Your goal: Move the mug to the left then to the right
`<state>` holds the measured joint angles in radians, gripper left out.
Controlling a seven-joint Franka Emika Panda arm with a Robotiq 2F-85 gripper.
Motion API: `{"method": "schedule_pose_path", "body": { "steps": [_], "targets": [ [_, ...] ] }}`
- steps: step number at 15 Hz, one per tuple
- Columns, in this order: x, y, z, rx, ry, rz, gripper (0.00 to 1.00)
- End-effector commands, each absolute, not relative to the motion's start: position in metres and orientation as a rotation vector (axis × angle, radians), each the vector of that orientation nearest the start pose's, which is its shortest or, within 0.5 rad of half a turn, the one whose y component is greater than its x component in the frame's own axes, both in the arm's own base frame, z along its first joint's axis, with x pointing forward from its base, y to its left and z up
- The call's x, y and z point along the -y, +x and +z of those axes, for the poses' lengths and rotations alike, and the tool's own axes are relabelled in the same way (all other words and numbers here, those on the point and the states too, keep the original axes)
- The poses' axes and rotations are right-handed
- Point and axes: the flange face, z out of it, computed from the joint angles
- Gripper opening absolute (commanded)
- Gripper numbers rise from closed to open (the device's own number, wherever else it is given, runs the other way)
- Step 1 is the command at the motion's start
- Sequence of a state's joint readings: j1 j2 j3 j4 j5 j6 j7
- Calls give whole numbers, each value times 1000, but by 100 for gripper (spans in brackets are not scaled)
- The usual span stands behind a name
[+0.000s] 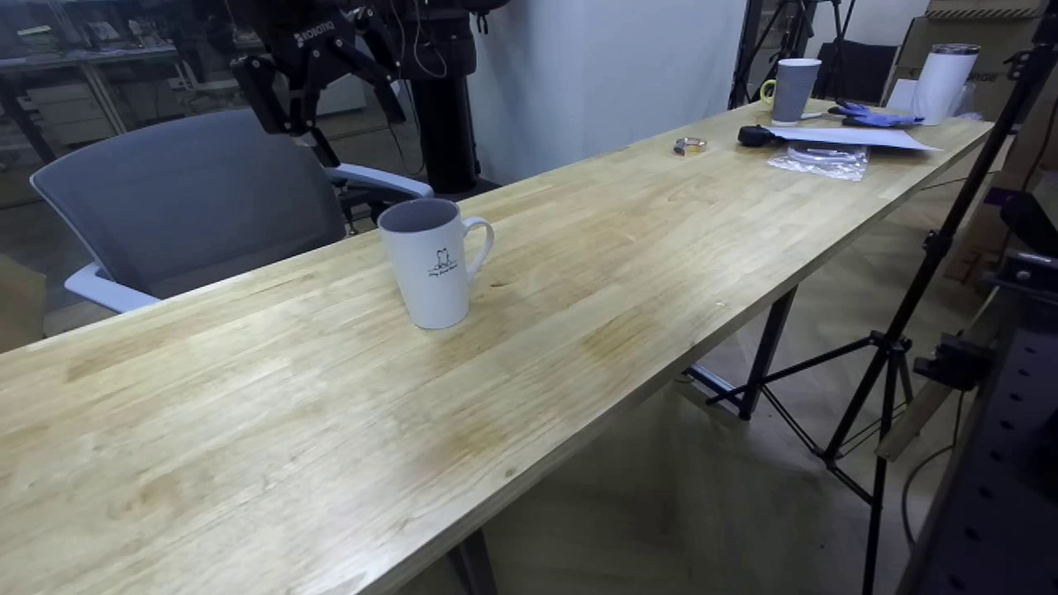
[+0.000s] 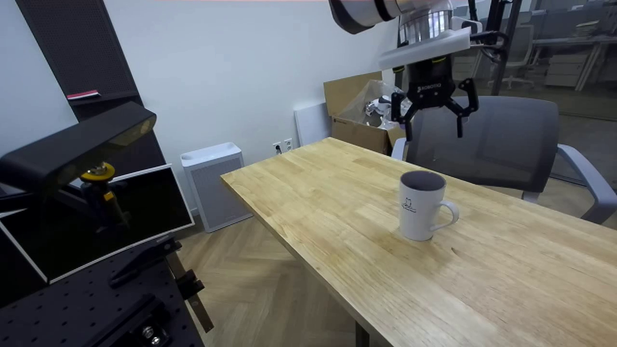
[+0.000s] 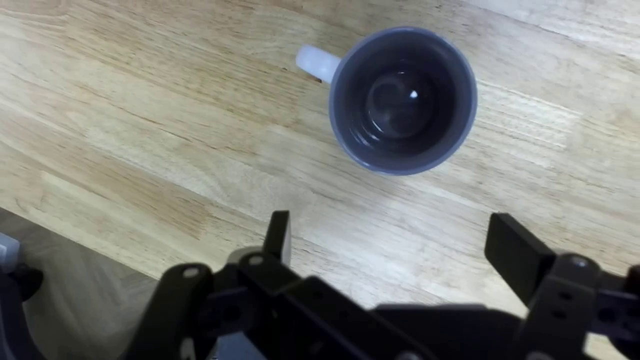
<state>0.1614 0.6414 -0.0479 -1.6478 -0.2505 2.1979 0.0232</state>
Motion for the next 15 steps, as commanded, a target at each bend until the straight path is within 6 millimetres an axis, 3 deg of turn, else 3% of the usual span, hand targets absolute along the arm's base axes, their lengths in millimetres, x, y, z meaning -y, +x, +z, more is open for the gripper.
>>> {"method": "schedule_pose_path", "body": {
  "steps": [1,5,9,15],
  "targets": [
    [-73,649,253,400,-3315,99,100],
    [-79,622,260,428,-3269,102,100],
    [-82,596,255,445,-3232,106,100],
    [-70,580,236,496,-3156,18,100]
  ]
}}
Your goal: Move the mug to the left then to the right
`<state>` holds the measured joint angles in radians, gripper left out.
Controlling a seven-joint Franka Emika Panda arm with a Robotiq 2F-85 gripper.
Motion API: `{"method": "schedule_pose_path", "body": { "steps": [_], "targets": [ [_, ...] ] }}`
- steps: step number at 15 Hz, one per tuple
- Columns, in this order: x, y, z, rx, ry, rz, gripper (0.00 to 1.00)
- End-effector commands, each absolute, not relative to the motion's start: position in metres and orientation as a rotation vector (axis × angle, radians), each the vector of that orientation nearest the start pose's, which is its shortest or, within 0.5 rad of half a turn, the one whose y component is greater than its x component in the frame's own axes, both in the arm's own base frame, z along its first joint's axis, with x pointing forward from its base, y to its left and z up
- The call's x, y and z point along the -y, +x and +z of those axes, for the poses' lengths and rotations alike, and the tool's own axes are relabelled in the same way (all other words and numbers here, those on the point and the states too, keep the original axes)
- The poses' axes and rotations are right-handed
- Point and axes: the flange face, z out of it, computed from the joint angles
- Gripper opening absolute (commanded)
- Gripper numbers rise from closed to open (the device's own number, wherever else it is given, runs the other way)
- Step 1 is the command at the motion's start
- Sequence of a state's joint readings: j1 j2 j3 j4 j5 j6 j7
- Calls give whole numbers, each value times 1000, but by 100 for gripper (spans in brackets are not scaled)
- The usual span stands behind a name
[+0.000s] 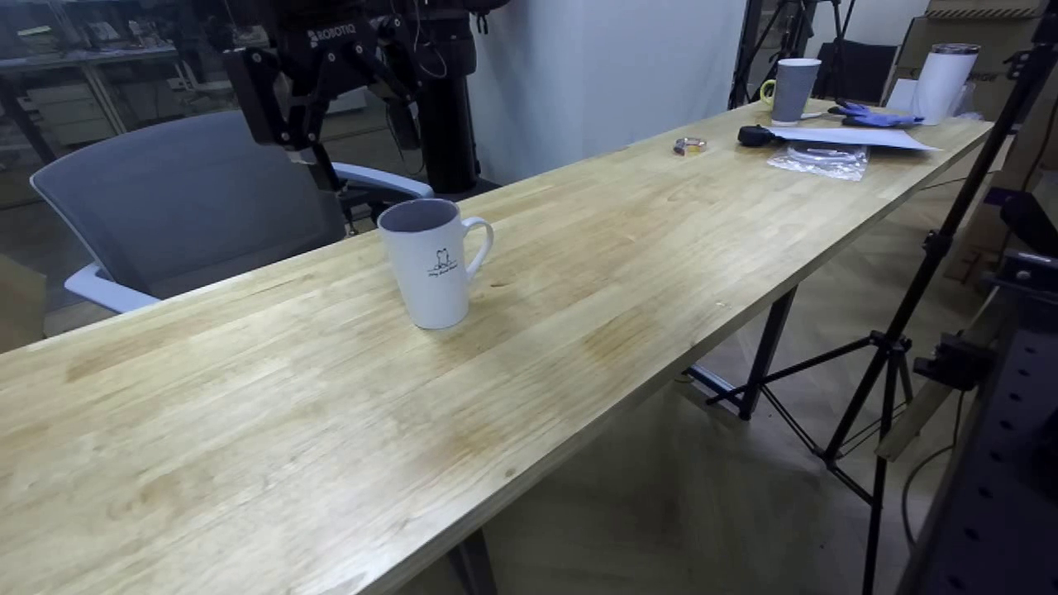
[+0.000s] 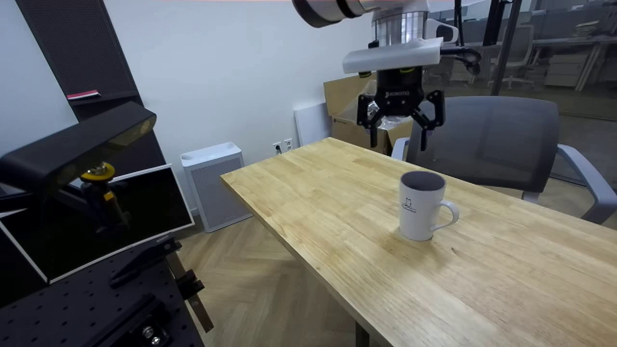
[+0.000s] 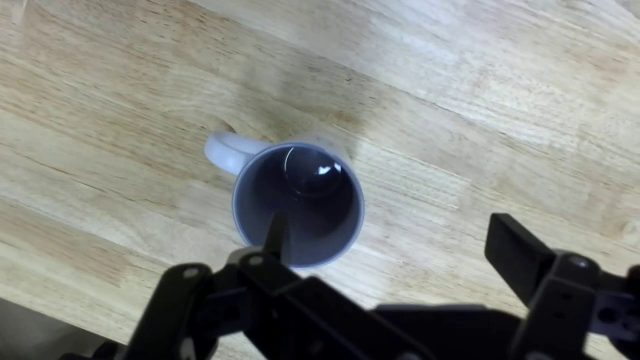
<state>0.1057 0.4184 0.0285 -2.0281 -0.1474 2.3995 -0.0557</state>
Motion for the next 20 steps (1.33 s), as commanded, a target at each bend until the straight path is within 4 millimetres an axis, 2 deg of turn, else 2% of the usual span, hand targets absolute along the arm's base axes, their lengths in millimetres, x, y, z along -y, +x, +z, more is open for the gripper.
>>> {"method": "schedule_pose_path", "body": {
  "steps": [1,7,20],
  "targets": [
    [-68,580,232,505,-3145,8,100],
    [-57,579,214,529,-3117,3,100],
    [-62,583,164,611,-3101,88,100]
  ]
}}
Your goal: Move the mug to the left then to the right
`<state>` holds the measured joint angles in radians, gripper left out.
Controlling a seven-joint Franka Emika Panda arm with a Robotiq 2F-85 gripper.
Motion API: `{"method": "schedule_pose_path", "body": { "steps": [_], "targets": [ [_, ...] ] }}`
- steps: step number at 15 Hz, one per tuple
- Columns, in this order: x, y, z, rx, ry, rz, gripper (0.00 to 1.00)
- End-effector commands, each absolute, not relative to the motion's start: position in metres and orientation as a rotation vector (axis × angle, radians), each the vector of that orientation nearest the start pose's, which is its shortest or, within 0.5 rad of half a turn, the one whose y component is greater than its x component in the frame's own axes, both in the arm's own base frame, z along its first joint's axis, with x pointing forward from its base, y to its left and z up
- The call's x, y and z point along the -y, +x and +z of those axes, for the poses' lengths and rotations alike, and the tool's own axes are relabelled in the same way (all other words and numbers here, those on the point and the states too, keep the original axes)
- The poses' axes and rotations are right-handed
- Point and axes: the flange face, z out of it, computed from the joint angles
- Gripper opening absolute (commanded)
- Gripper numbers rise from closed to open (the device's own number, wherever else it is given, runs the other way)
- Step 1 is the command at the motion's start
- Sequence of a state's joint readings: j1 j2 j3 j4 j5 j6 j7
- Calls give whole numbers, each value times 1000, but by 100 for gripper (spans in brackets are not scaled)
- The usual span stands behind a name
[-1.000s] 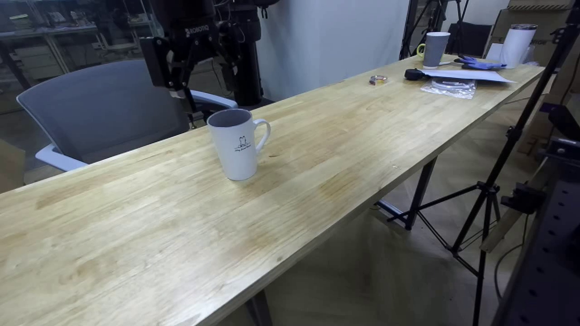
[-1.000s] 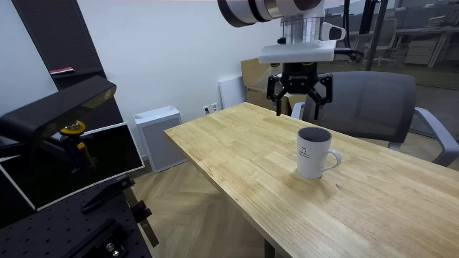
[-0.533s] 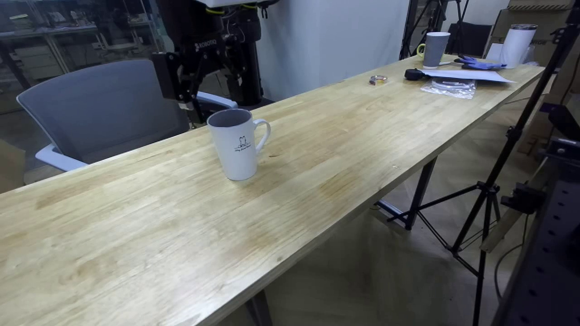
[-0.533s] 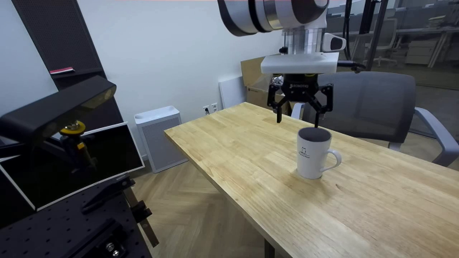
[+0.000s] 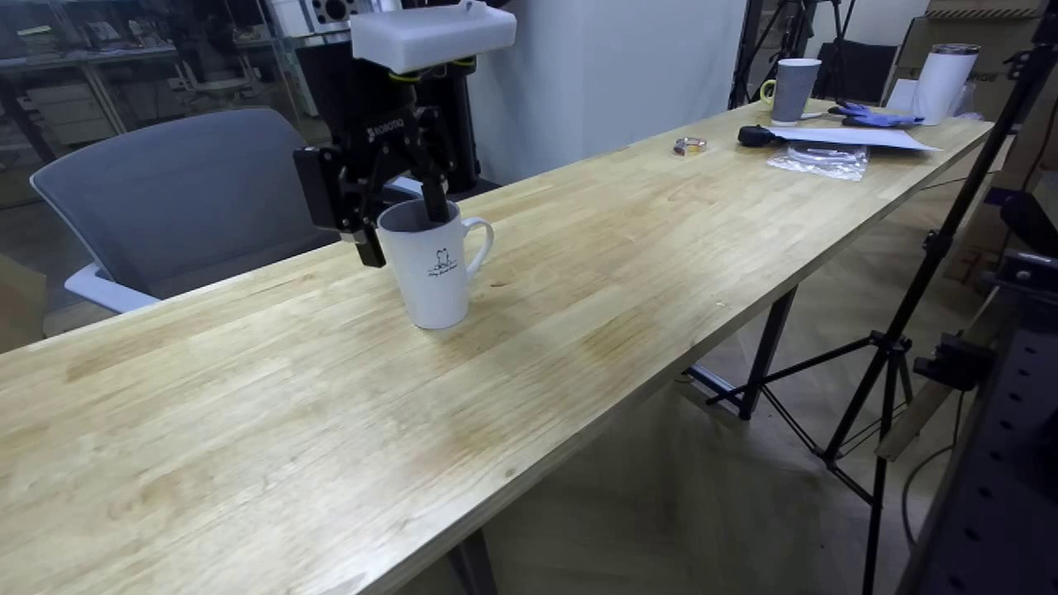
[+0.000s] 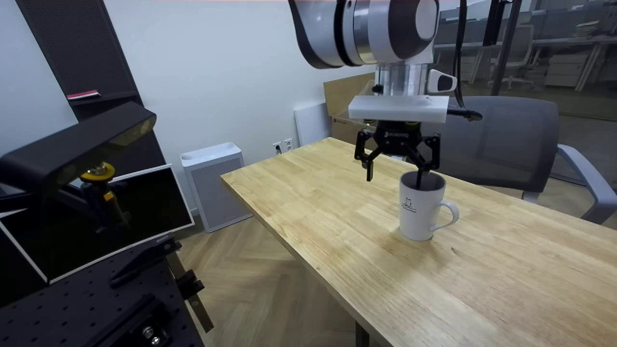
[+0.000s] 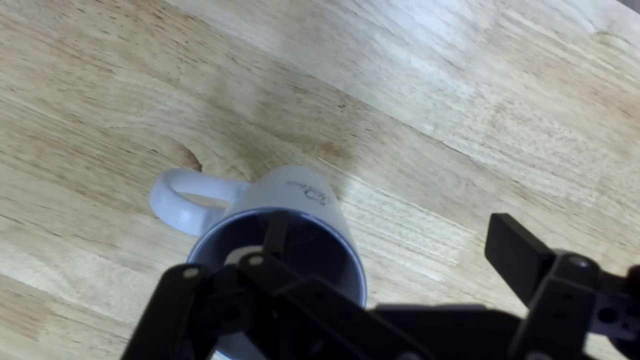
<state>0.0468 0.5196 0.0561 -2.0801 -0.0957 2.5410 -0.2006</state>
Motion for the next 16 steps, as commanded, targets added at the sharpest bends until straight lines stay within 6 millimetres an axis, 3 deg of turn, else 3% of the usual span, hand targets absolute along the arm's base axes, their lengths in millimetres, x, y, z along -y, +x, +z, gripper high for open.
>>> {"method": "schedule_pose_path", "body": {
  "steps": [1,10,11,12,16],
  "targets": [
    [-62,583,163,616,-3104,92,100],
    [-57,587,155,624,-3104,110,100],
    [-56,587,154,619,-3105,114,84],
    [-56,588,153,622,-3105,115,74],
    [-53,591,150,617,-3105,119,46]
  ]
}}
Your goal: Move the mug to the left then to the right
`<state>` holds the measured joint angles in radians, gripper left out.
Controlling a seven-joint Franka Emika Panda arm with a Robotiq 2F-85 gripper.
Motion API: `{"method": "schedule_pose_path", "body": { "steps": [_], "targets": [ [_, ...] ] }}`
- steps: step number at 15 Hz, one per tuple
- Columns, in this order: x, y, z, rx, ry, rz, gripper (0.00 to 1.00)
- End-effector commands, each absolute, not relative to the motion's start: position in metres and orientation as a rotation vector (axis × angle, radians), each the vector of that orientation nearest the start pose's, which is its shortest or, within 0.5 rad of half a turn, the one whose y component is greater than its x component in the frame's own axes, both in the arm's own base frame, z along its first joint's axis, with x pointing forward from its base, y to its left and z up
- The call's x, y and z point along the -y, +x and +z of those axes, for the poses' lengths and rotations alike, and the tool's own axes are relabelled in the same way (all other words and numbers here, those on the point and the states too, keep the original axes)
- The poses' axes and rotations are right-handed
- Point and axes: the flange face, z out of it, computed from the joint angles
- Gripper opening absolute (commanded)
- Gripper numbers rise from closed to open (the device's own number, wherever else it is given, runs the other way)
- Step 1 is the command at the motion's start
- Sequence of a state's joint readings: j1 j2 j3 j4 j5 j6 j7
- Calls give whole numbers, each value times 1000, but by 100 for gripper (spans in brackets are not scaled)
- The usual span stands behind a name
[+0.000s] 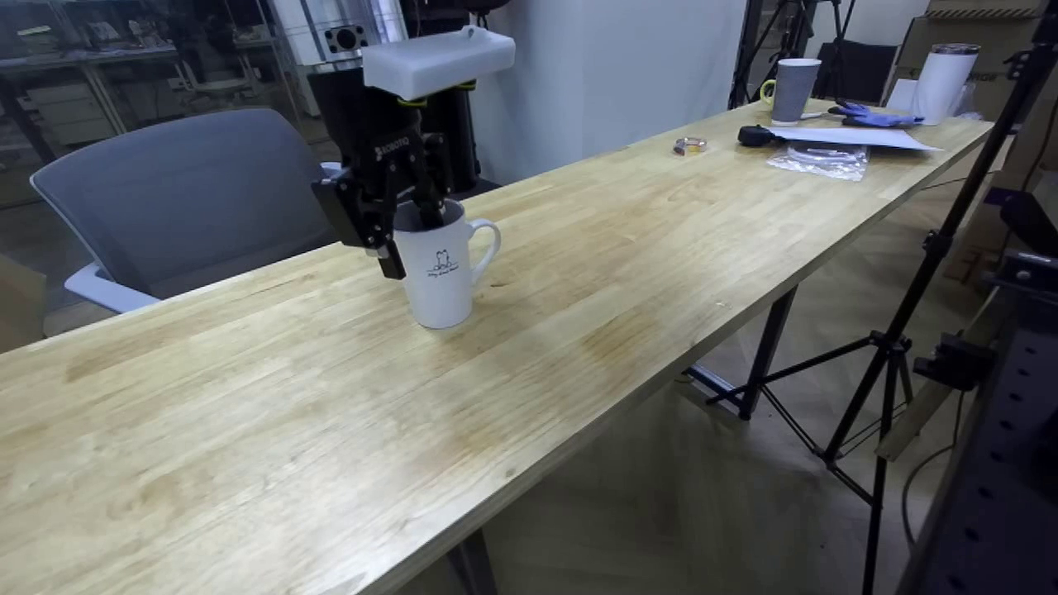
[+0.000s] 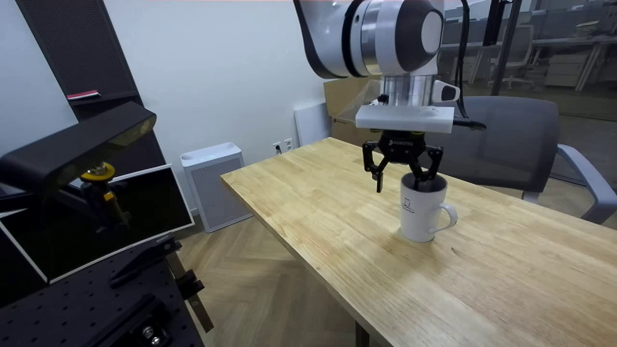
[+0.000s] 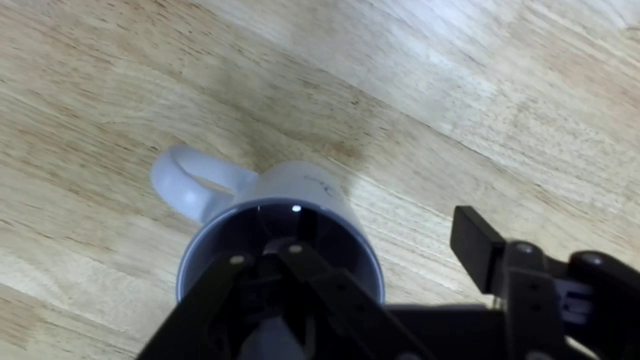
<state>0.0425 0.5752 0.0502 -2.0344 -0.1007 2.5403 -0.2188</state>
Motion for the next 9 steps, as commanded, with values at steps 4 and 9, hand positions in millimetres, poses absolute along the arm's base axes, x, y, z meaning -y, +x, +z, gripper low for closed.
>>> {"method": "schedule_pose_path", "body": {
  "steps": [4,9],
  "targets": [
    [-49,593,150,614,-3103,122,19],
    [-43,597,150,607,-3106,121,0]
  ]
}}
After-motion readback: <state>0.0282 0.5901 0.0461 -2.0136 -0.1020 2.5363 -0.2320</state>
